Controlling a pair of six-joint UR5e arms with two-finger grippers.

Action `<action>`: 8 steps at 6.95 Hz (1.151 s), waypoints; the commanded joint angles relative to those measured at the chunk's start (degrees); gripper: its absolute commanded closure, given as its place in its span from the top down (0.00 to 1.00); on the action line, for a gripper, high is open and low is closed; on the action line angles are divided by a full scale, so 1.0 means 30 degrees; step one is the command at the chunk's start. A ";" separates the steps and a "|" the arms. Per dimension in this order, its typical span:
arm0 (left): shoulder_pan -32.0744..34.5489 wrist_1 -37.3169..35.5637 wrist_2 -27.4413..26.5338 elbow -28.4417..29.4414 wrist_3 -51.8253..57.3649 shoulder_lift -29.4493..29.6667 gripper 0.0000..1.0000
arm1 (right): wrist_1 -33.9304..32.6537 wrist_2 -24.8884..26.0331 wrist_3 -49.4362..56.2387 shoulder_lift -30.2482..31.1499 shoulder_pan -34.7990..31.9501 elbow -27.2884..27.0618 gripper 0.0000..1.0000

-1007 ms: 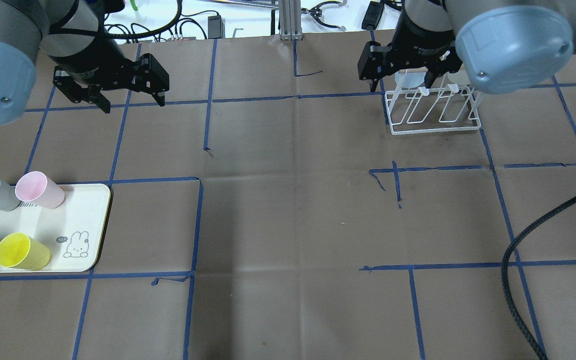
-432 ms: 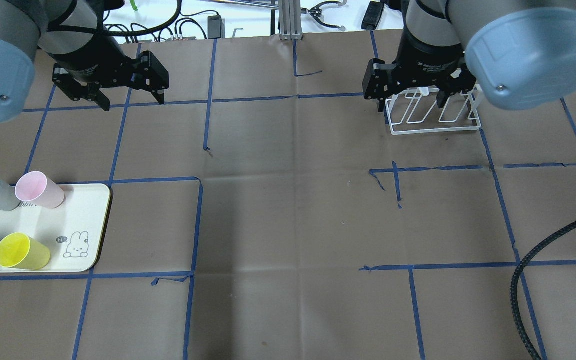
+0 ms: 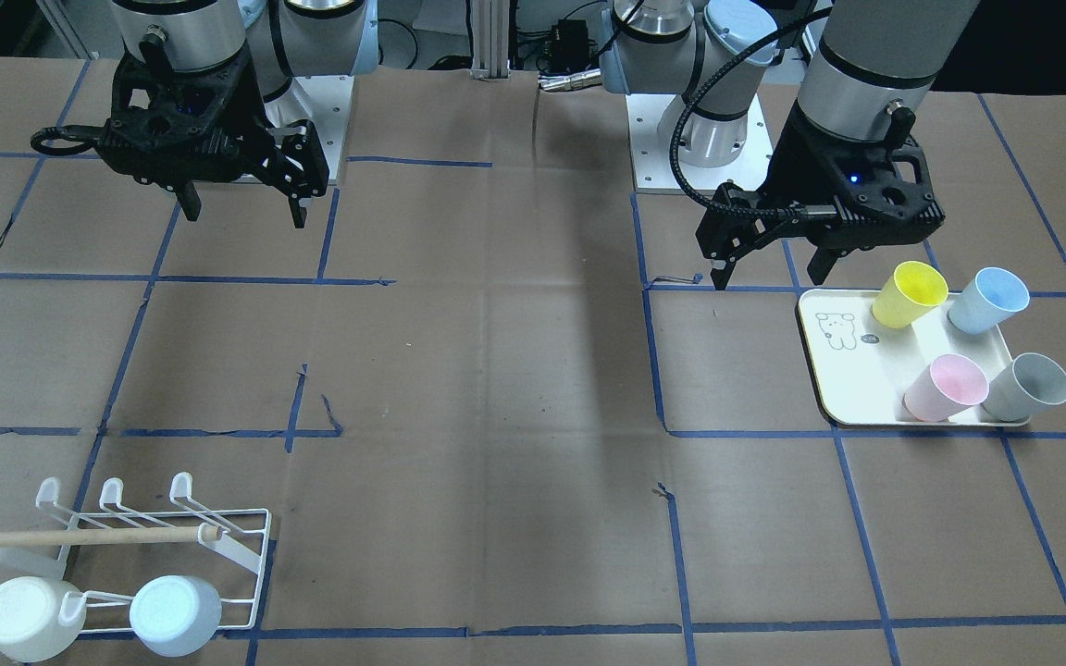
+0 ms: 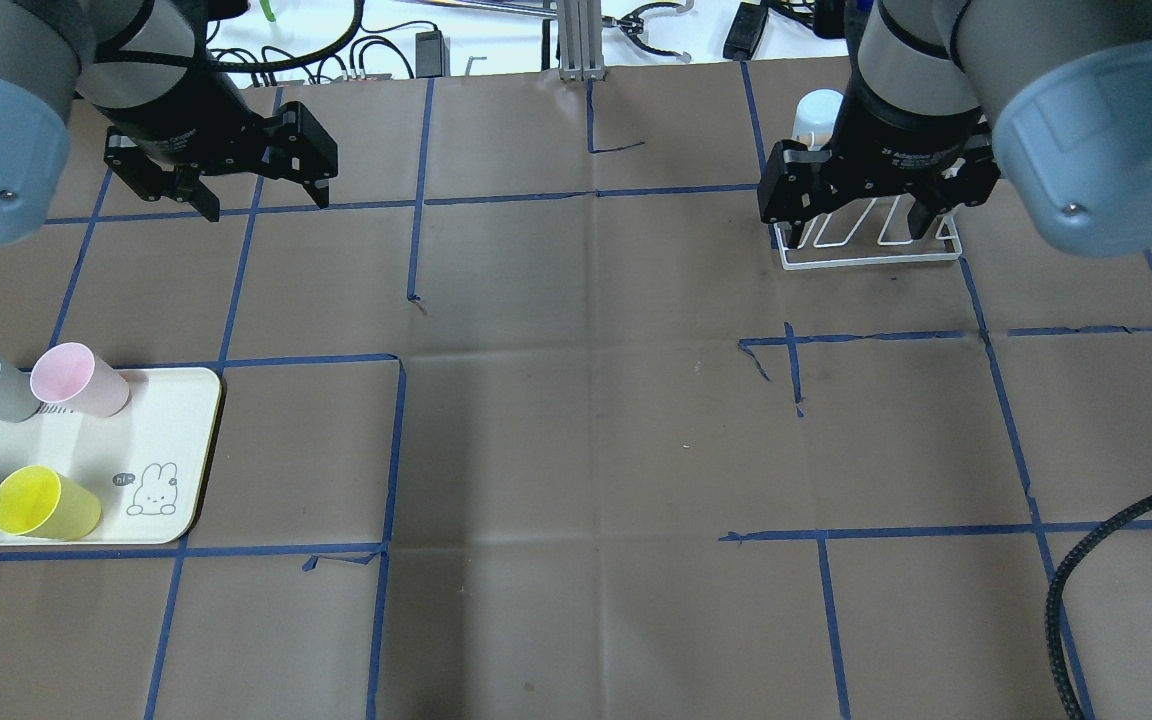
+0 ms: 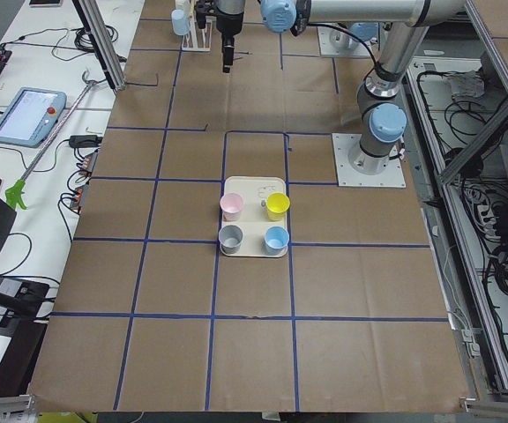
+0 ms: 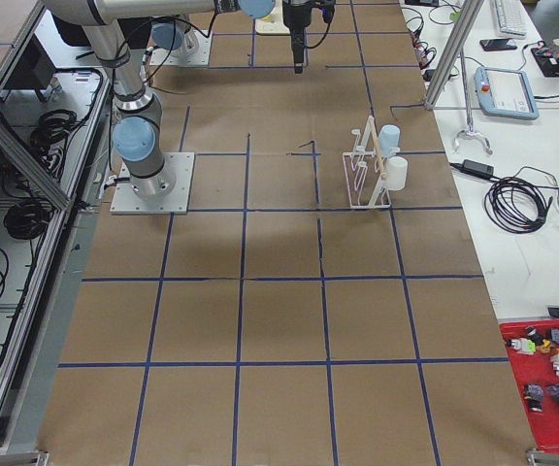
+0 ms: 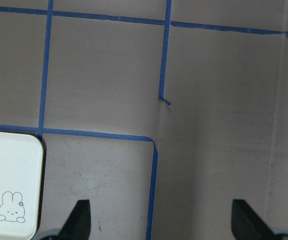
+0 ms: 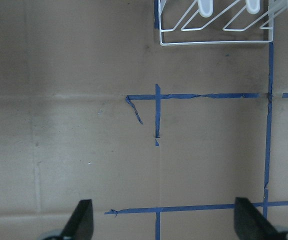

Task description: Transfer IKEA cup to right arm and place on rack

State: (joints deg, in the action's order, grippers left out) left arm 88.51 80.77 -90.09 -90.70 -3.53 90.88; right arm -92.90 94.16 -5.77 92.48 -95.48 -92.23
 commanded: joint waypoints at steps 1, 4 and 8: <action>0.0000 -0.0001 0.0030 0.0001 0.0003 0.0029 1.00 | -0.0175 -0.0098 0.0631 0.0315 0.0682 -0.0748 1.00; 0.0000 -0.0001 0.0030 0.0001 0.0062 0.0029 1.00 | -0.0381 -0.1154 0.0691 0.0433 0.0508 -0.0779 1.00; 0.0000 -0.0001 0.0059 0.0001 0.0062 0.0029 1.00 | -0.0410 -0.1183 0.0662 0.0404 0.0479 -0.0809 1.00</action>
State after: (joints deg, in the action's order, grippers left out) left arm 88.51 80.77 -89.94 -90.70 -3.40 90.96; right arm -94.12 90.63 -3.71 93.70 -93.98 -94.67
